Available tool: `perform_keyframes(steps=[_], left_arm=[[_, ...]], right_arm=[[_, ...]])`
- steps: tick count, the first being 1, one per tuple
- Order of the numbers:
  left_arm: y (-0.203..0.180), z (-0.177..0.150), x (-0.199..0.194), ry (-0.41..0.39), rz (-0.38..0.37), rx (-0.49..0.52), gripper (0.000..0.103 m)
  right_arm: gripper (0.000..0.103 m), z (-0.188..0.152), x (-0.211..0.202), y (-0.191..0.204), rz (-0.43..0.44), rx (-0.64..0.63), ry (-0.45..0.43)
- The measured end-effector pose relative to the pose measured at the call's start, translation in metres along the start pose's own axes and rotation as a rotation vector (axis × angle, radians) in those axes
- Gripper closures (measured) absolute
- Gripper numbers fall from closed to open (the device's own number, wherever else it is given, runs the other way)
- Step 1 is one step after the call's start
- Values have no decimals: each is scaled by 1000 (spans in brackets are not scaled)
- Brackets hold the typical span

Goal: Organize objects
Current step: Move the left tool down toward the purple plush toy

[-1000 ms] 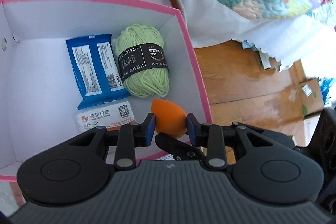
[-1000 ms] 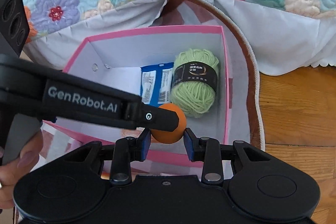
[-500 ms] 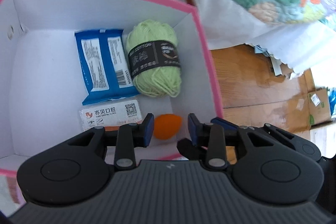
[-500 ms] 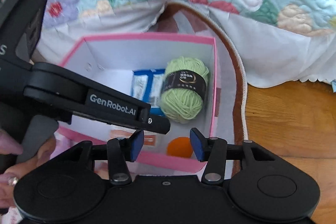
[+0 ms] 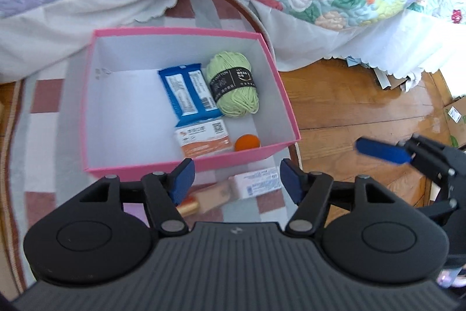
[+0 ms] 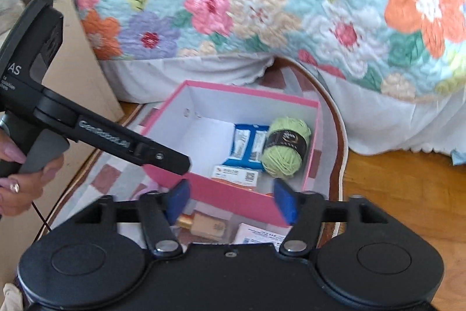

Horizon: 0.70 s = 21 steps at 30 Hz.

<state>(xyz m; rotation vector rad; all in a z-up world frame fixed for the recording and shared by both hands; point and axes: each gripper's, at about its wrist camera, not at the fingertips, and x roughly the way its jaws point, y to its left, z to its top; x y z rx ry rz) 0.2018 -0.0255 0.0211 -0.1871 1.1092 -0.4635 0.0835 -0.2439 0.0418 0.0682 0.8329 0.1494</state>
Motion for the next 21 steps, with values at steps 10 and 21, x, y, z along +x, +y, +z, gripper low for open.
perform_keyframes(steps=[10,21], left_arm=[[15,-39,-86,-46,44,11,31],[48,-67,-86,-48,56,7,29]], right_arm=[[19,0,-55,57,87,-119,-61],[17,-32,-27,105,181,-162,-28]])
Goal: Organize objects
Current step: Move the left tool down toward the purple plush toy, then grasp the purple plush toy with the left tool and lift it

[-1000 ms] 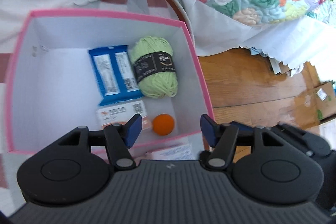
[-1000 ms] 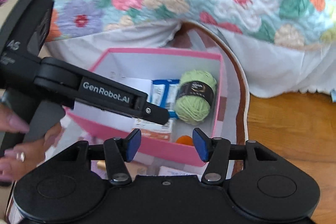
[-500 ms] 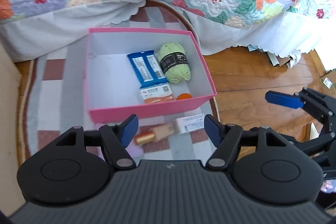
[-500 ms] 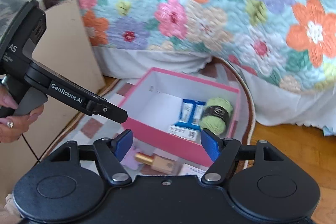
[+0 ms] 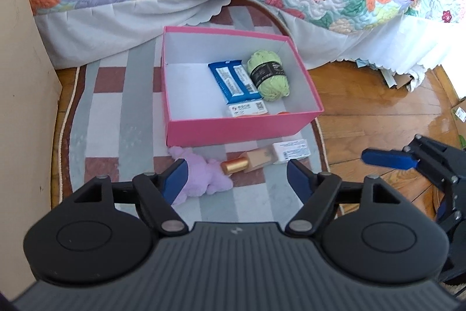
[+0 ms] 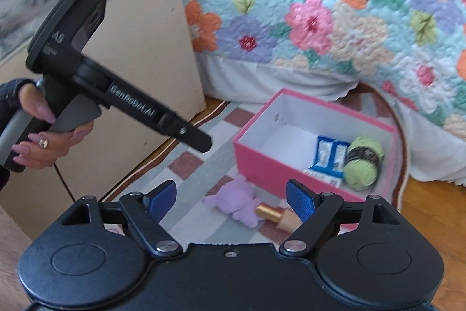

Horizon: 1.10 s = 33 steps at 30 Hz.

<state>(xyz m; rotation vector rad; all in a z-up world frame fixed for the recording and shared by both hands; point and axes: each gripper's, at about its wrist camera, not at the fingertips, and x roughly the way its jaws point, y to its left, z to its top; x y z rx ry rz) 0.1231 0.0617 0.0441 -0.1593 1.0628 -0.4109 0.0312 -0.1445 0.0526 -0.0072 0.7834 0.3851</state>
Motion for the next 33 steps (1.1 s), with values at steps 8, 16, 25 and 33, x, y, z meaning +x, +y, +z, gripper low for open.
perform_keyframes(steps=[8,16,25,33], left_arm=[[25,-20,35,-2,28,-28,29],[46,-30,74,-30,65,-35,29],[60,-31,130,35,26,-51,29],[80,-27,172,93,-4,-116,42]], right_arm=[[17,-30,53,-7,56,93,22],[17,-50,98,-9,73,94,-3],[17,-65,162,-26,48,237,121],[18,-87,202,-38,20,408,147]])
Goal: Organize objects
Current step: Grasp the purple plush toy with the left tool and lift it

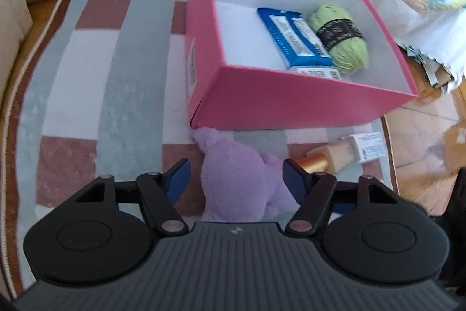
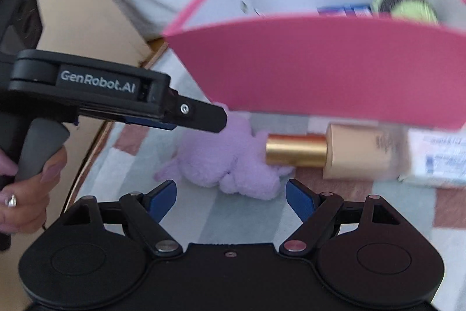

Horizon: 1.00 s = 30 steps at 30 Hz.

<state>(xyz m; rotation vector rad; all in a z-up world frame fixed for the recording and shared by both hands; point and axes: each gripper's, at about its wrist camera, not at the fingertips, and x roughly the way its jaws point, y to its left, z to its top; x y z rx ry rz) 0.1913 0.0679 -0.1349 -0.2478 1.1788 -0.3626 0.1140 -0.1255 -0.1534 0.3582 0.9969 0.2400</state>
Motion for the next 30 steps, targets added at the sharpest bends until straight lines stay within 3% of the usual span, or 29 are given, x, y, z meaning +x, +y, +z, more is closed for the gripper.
perform_keyframes(steps=[3,8,16,23,30], left_arm=[[8,-2,12,32,-19,-29,56],[8,-10,14,34,-28,-3,62],[5,-25,6,-1,-16,-34,63],[7,-44,-17,-8,-22,-68,63],[-9,-45,-49,-38,-60,-71,63]], right_arm=[[19,0,5,-2,18,17,-14],[35,-1,7,-1,-26,-27,-25],[45,-7,6,2,-34,-92,-25],[45,-15,-11,12,10,-124,24],[45,-19,-56,26,-17,-239,-47]])
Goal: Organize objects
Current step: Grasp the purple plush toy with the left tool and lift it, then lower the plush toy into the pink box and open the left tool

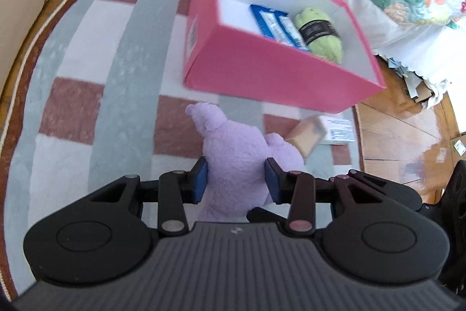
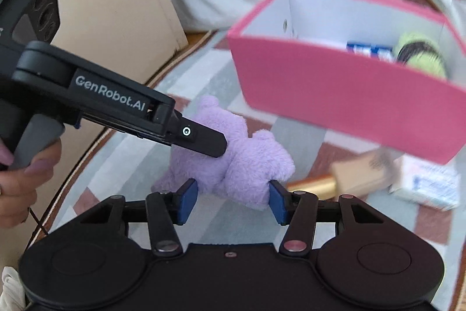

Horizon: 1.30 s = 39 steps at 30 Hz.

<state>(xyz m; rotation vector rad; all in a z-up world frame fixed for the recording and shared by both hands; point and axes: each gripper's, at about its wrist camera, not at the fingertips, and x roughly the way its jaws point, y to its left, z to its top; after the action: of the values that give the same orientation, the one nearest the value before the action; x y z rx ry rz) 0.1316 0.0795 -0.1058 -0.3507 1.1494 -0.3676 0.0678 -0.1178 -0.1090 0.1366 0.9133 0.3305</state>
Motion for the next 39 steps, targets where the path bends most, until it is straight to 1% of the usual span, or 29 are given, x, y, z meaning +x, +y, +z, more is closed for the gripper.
perform_keyframes(steps=[5,7,8,13,17,20,24,27,32,35,37,39], left_arm=[[-27,2,-25,-36,-3,61,63],[-39,4,-35,-43,2,79,63],[-43,4,-40,-47,2,89,63],[-69,10,-63,-59,19,153,63],[-82,16,-84,-77,2,168,63],[-91,20,-99,-89,-2,202,63],[-105,30,-105,-98,1,243,63],[-118,45,-106,-104,3,284,63],[-136,84,-96,-99,10,333,63],[-140,108,-80,-90,24,354,63],[-141,123,-65,-82,40,352,63],[-138,136,-48,-74,56,332,63]], right_arm=[[45,3,-34,5,-26,-59,-65],[45,8,-48,5,-30,-59,-83],[45,16,-46,8,-28,-52,-92],[45,29,-68,9,-17,-28,-107],[45,42,-87,9,-21,-44,-132],[45,50,-100,9,-11,-55,-162],[45,58,-112,8,-32,-55,-190],[45,69,-117,3,-56,-51,-207],[45,98,-115,-12,-104,-50,-222],[46,117,-106,-27,-106,-34,-215],[46,128,-96,-39,-102,-24,-203],[46,140,-80,-53,-97,-13,-173]])
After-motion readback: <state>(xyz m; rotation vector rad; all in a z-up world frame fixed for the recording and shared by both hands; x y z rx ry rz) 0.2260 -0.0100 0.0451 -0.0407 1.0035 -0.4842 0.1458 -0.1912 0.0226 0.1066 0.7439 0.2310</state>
